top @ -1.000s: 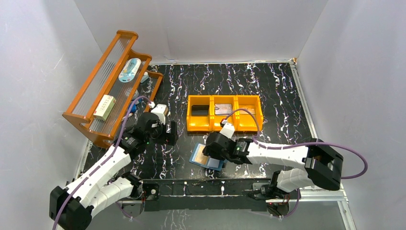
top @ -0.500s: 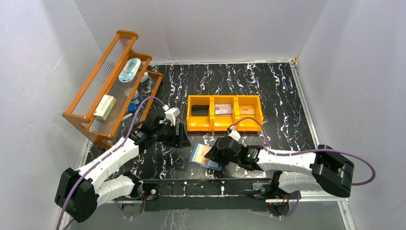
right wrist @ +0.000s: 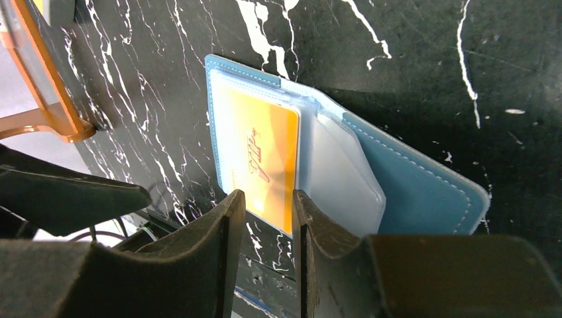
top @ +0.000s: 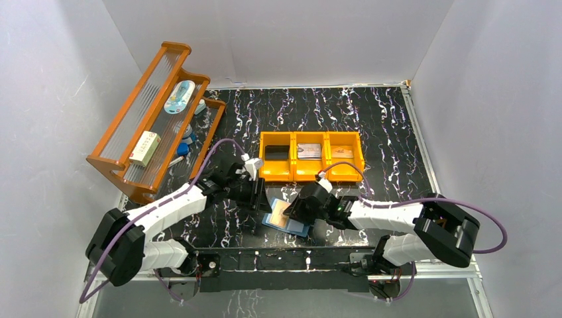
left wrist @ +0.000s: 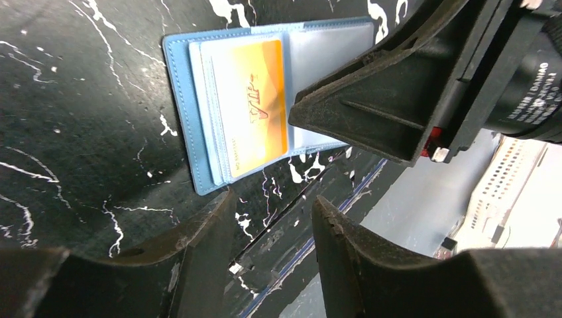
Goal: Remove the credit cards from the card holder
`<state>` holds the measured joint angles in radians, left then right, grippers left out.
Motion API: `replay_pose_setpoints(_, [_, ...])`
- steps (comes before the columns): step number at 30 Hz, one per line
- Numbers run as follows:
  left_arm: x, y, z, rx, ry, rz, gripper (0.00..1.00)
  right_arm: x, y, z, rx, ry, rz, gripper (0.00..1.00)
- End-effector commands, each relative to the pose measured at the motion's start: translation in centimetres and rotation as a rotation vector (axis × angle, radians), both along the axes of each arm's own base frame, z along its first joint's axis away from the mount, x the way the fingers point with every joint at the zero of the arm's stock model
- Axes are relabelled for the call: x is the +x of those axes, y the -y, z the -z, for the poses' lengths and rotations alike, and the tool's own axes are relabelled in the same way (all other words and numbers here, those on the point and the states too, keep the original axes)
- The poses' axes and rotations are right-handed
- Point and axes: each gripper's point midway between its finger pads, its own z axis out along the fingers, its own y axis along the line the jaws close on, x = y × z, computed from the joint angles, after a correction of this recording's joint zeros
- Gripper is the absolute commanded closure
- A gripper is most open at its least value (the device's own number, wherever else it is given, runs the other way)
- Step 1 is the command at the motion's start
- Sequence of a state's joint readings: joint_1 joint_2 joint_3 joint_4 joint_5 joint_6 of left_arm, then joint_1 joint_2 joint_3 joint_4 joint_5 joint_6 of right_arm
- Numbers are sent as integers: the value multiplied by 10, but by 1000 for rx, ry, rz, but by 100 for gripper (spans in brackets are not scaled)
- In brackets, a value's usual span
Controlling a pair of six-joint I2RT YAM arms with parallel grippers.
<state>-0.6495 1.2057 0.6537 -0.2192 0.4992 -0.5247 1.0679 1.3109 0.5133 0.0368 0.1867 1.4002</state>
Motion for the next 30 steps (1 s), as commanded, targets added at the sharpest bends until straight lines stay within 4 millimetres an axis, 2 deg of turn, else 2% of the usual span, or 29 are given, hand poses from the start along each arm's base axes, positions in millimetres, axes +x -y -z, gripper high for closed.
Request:
replay_pose_setpoints(1, [1, 12, -3, 3, 8, 25, 56, 1, -5, 0, 49, -17, 15, 60])
replay_pose_setpoints(7, [-3, 20, 22, 87, -10, 69, 61, -5, -1, 15, 47, -56, 15, 64])
replay_pose_setpoints(11, [-3, 31, 24, 109, 13, 93, 63, -6, 0, 17, 36, -58, 14, 64])
replay_pose_setpoints(20, [6, 33, 19, 123, 65, 84, 65, -9, 6, 22, 34, -67, 26, 64])
replay_pose_setpoints(26, [5, 35, 30, 147, 33, 92, 65, -7, 10, 20, 38, -61, 48, 63])
replay_pose_setpoints(30, [3, 41, 31, 134, 29, 101, 66, -6, 10, 18, 48, -59, 54, 63])
